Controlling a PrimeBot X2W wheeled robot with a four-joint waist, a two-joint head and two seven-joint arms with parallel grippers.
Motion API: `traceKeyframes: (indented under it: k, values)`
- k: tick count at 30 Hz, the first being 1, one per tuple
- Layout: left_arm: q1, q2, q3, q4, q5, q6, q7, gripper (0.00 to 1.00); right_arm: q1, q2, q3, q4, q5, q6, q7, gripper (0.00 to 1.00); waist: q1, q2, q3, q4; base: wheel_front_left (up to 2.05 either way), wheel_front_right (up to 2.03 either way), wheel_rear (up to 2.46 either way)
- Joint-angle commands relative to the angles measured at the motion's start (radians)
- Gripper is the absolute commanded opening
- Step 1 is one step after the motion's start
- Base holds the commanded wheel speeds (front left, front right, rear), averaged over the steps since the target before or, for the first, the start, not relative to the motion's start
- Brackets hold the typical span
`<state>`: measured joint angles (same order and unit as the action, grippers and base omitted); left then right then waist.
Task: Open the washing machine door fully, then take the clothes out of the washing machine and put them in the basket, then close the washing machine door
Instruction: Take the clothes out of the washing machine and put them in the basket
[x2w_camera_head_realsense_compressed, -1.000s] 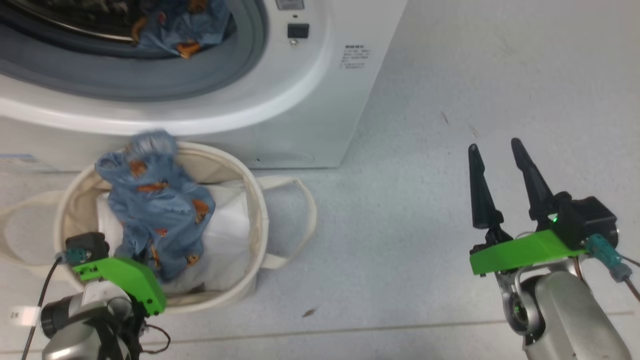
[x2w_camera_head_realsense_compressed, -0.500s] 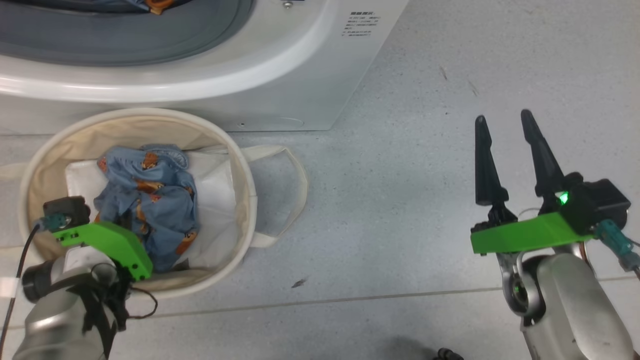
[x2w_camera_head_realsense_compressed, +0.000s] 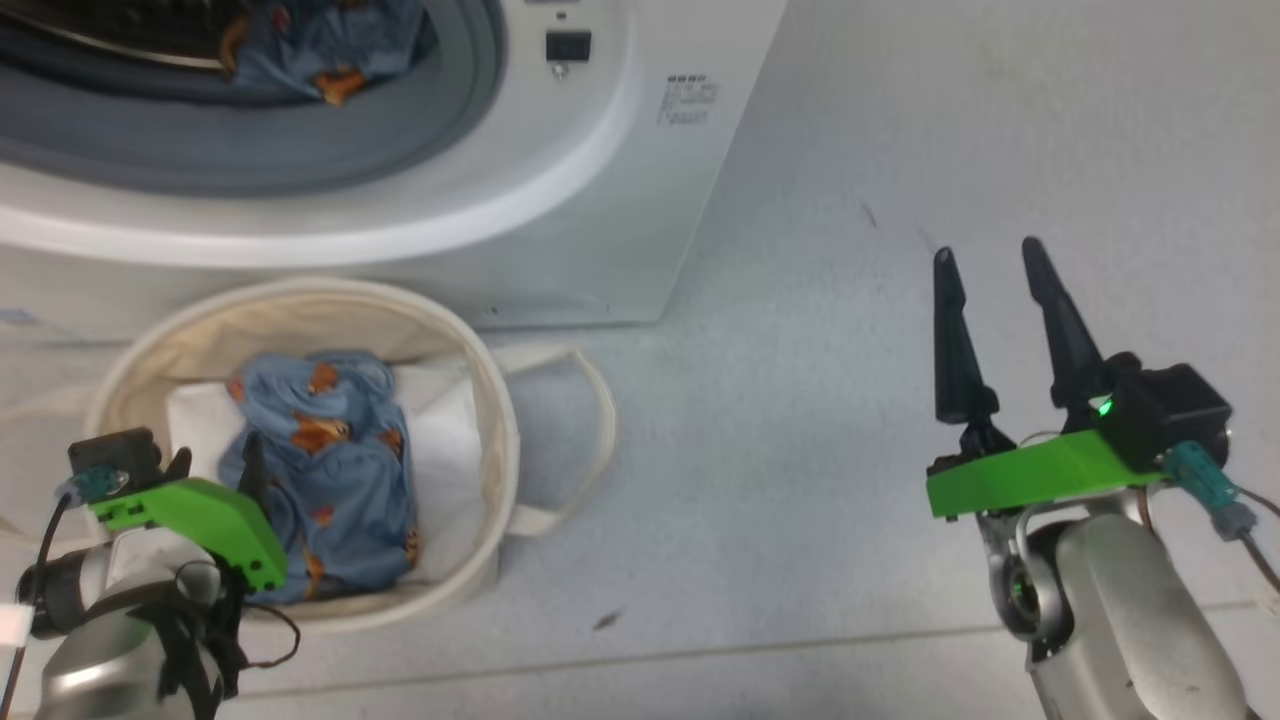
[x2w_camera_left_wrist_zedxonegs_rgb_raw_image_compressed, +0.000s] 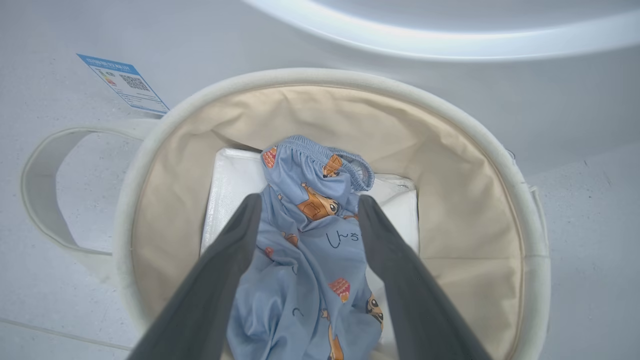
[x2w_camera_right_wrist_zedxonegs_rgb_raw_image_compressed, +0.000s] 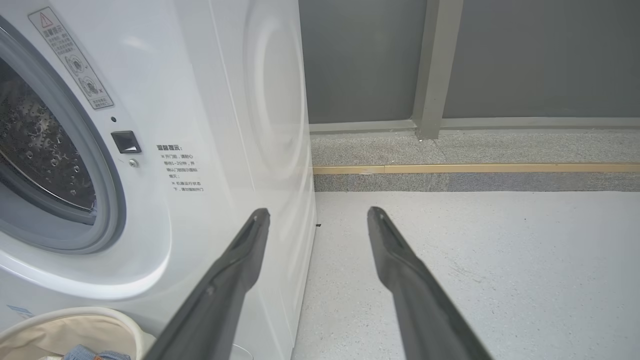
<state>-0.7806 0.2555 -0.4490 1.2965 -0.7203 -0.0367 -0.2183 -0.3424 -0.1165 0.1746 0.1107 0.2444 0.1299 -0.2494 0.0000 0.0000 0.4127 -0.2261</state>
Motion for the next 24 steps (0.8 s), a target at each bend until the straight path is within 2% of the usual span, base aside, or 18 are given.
traceKeyframes:
  k: [1, 5, 11, 12, 19, 24]
  values:
    - [0.002, 0.056, 0.028, -0.009, 0.001, -0.004, -0.030, 1.00, 0.022, 0.004, 0.024, -0.014, 0.011, 0.001, -0.012, 1.00, 0.0000, 0.0000, -0.061, 0.011, 0.00, 0.00, 0.00]
    - [0.015, 0.078, 0.059, -0.055, -0.003, -0.011, -0.042, 1.00, 0.043, 0.003, 0.030, 0.013, 0.030, 0.001, -0.012, 1.00, 0.0000, 0.0000, -0.131, 0.030, 0.00, 0.00, 0.00]
    - [0.099, 0.137, 0.144, -0.312, 0.086, 0.002, -0.043, 1.00, 0.073, 0.004, 0.061, 0.052, 0.056, 0.001, -0.012, 1.00, 0.0000, 0.0000, -0.224, 0.048, 0.00, 0.00, 0.00]
    - [0.099, 0.137, 0.144, -0.312, 0.086, 0.002, -0.043, 1.00, 0.073, 0.004, 0.061, 0.052, 0.056, 0.001, -0.012, 1.00, 0.0000, 0.0000, -0.224, 0.048, 0.00, 0.00, 0.00]
    - [0.273, 0.131, 0.264, -0.597, 0.196, 0.039, -0.043, 1.00, 0.110, 0.006, 0.089, 0.086, 0.084, 0.001, -0.012, 1.00, 0.0000, 0.0000, -0.315, 0.067, 0.00, 0.00, 0.00]
    - [0.397, 0.120, 0.326, -0.721, 0.205, 0.046, -0.043, 1.00, 0.131, -0.005, 0.111, 0.101, 0.099, 0.001, -0.012, 1.00, 0.0000, 0.0000, -0.366, 0.081, 0.00, 0.00, 0.00]
